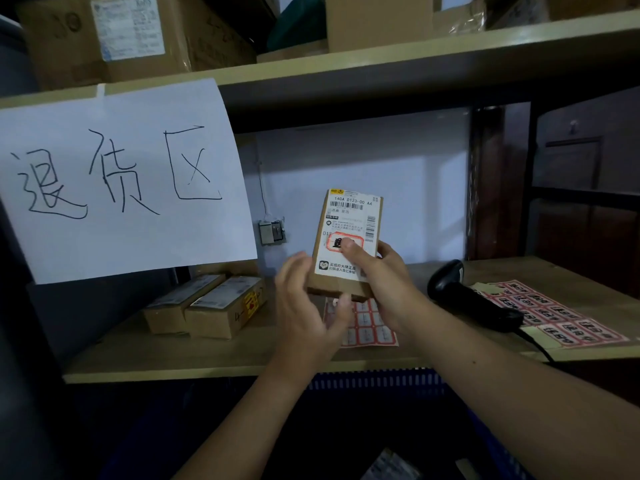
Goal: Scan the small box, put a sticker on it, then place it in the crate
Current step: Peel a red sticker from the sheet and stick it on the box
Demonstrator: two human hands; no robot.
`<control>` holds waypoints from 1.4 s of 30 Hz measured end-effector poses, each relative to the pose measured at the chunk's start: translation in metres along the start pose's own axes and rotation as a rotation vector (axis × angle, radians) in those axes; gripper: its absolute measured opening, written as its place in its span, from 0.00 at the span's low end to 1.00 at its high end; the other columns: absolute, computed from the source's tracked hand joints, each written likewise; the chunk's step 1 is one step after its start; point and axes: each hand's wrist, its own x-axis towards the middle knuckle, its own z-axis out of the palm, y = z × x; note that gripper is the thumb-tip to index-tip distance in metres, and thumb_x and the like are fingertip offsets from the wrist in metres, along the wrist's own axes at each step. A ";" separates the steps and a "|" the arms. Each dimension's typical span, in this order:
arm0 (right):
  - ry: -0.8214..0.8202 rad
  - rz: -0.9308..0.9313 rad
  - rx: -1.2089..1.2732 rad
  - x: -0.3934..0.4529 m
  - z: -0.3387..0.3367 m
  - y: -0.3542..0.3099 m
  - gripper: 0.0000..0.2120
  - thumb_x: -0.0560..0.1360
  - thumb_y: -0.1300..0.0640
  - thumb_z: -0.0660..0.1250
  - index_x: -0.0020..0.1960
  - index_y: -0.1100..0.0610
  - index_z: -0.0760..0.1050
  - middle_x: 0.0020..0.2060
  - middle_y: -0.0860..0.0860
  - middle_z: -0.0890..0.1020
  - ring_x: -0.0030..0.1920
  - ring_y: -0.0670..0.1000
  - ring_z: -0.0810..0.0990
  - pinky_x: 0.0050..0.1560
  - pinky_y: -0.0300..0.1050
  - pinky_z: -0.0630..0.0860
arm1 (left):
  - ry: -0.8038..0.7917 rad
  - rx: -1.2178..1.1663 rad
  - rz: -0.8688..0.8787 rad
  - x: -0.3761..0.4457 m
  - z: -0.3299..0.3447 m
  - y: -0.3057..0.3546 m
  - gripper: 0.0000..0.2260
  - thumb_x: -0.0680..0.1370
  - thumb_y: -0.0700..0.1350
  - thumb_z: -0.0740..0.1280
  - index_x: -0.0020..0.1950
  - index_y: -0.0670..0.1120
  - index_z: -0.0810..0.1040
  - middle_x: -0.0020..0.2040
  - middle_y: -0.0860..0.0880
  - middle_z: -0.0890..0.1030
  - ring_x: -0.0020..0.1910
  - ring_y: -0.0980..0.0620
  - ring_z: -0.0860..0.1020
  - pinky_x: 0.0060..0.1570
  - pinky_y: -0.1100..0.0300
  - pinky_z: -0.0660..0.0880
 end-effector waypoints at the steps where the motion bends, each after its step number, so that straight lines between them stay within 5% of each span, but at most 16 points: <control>1: -0.004 0.003 -0.010 0.000 -0.002 0.002 0.28 0.71 0.53 0.75 0.67 0.56 0.71 0.53 0.53 0.87 0.50 0.54 0.87 0.58 0.56 0.80 | -0.025 -0.036 -0.129 0.009 -0.003 0.006 0.29 0.74 0.53 0.66 0.71 0.48 0.58 0.67 0.44 0.65 0.65 0.50 0.69 0.61 0.70 0.66; 3: -0.019 -0.010 -0.062 -0.001 -0.003 0.005 0.27 0.72 0.52 0.75 0.67 0.56 0.71 0.54 0.52 0.86 0.51 0.53 0.87 0.58 0.57 0.80 | -0.101 -0.135 -0.453 0.030 -0.007 0.017 0.30 0.76 0.56 0.64 0.74 0.54 0.54 0.69 0.50 0.67 0.62 0.55 0.72 0.49 0.72 0.71; 6: -0.062 -0.058 -0.149 -0.005 -0.001 0.009 0.26 0.72 0.52 0.74 0.67 0.55 0.72 0.55 0.52 0.86 0.51 0.52 0.86 0.57 0.57 0.81 | -0.255 -0.404 -0.777 0.050 -0.006 0.015 0.26 0.78 0.55 0.63 0.74 0.54 0.59 0.60 0.55 0.77 0.42 0.62 0.82 0.31 0.72 0.74; 10: -0.048 -0.108 -0.190 -0.010 0.003 0.010 0.26 0.74 0.50 0.72 0.69 0.54 0.69 0.56 0.50 0.85 0.51 0.50 0.86 0.56 0.56 0.81 | -0.234 -0.472 -0.787 0.046 -0.001 0.010 0.20 0.78 0.54 0.63 0.68 0.51 0.70 0.60 0.48 0.81 0.44 0.58 0.83 0.34 0.69 0.77; 19: 0.000 -0.187 -0.239 -0.012 0.003 0.011 0.19 0.80 0.46 0.61 0.67 0.55 0.70 0.51 0.50 0.86 0.46 0.45 0.86 0.42 0.39 0.83 | -0.171 -0.486 -0.782 0.042 0.004 0.020 0.17 0.81 0.50 0.58 0.68 0.45 0.68 0.48 0.54 0.81 0.38 0.63 0.82 0.31 0.69 0.76; 28: 0.050 -0.256 -0.335 -0.009 -0.002 0.012 0.22 0.83 0.44 0.50 0.62 0.54 0.77 0.53 0.52 0.85 0.53 0.50 0.84 0.55 0.49 0.80 | -0.300 -0.493 -0.725 0.035 0.006 0.024 0.17 0.80 0.50 0.61 0.68 0.55 0.64 0.57 0.55 0.78 0.45 0.64 0.81 0.37 0.71 0.76; 35: -0.061 -0.289 -0.326 -0.014 -0.007 0.015 0.15 0.78 0.53 0.67 0.64 0.51 0.72 0.56 0.47 0.84 0.54 0.46 0.84 0.53 0.41 0.81 | -0.237 -0.469 -0.759 0.036 0.008 0.022 0.18 0.82 0.53 0.52 0.71 0.53 0.65 0.57 0.54 0.78 0.47 0.62 0.79 0.38 0.73 0.76; 42: -0.012 -0.293 -0.355 -0.016 -0.006 0.017 0.14 0.84 0.53 0.55 0.65 0.56 0.71 0.54 0.48 0.83 0.52 0.44 0.83 0.51 0.39 0.79 | -0.247 -0.518 -0.846 0.034 0.006 0.023 0.19 0.79 0.55 0.59 0.68 0.52 0.70 0.56 0.51 0.82 0.43 0.58 0.83 0.36 0.68 0.78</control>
